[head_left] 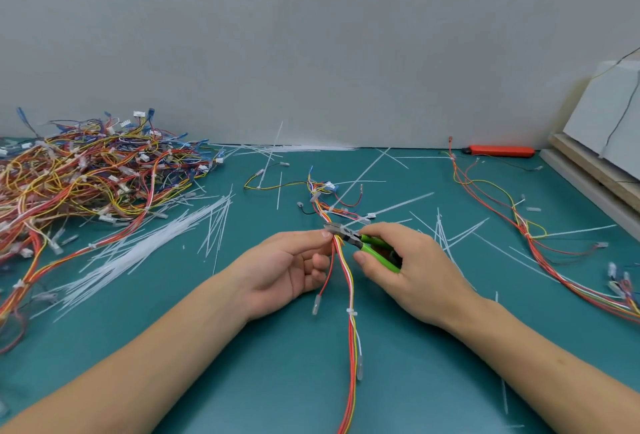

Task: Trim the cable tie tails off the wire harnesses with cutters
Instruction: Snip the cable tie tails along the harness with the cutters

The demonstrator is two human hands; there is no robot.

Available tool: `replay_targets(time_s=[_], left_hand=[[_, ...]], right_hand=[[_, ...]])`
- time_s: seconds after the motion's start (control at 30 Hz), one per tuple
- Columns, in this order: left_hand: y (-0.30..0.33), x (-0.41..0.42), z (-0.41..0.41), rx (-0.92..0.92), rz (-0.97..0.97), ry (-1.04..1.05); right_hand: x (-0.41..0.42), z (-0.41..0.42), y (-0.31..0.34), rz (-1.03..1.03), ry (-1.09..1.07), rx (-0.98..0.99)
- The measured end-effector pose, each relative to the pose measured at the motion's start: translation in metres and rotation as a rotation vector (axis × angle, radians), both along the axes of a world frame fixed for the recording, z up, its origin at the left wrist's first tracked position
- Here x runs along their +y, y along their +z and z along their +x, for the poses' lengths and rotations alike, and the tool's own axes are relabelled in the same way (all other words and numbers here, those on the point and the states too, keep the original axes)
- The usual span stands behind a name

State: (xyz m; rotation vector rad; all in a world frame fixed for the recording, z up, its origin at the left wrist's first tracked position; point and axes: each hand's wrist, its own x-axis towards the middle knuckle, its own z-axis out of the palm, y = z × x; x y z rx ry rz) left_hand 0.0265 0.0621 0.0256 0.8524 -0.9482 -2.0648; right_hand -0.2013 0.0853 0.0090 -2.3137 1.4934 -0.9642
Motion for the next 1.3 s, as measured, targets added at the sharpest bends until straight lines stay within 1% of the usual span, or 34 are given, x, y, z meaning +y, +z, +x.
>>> replay_targets(time_s=[0.23, 0.43, 0.63, 0.77, 0.97, 1.2, 1.3], left_hand=[[0.0067, 0.0009, -0.0002, -0.042, -0.008, -0.056], [0.0072, 0.0007, 0.0014, -0.035, 0.011, -0.084], [0.0062, 0.0005, -0.0002, -0.031, 0.001, -0.062], [0.0061, 0.0016, 0.0004, -0.054, -0.05, -0.066], [0.0053, 0.0015, 0.0, -0.059, -0.064, -0.05], [0.0068, 0.0029, -0.0011, -0.045, -0.06, -0.041], [0.0055, 0.0023, -0.0004, -0.023, -0.061, -0.053]], right_hand=[[-0.0013, -0.0024, 0.0003, 0.01, 0.022, -0.027], [-0.0019, -0.0022, 0.0013, 0.035, 0.036, -0.045], [-0.0014, -0.0012, 0.0009, 0.034, 0.007, -0.045], [-0.0007, -0.0011, 0.0008, 0.041, 0.013, 0.009], [0.0002, -0.0015, 0.0016, 0.057, 0.009, 0.011], [-0.0014, 0.0007, 0.0019, 0.052, 0.008, 0.127], [0.0, 0.0, 0.0015, 0.054, 0.008, 0.086]])
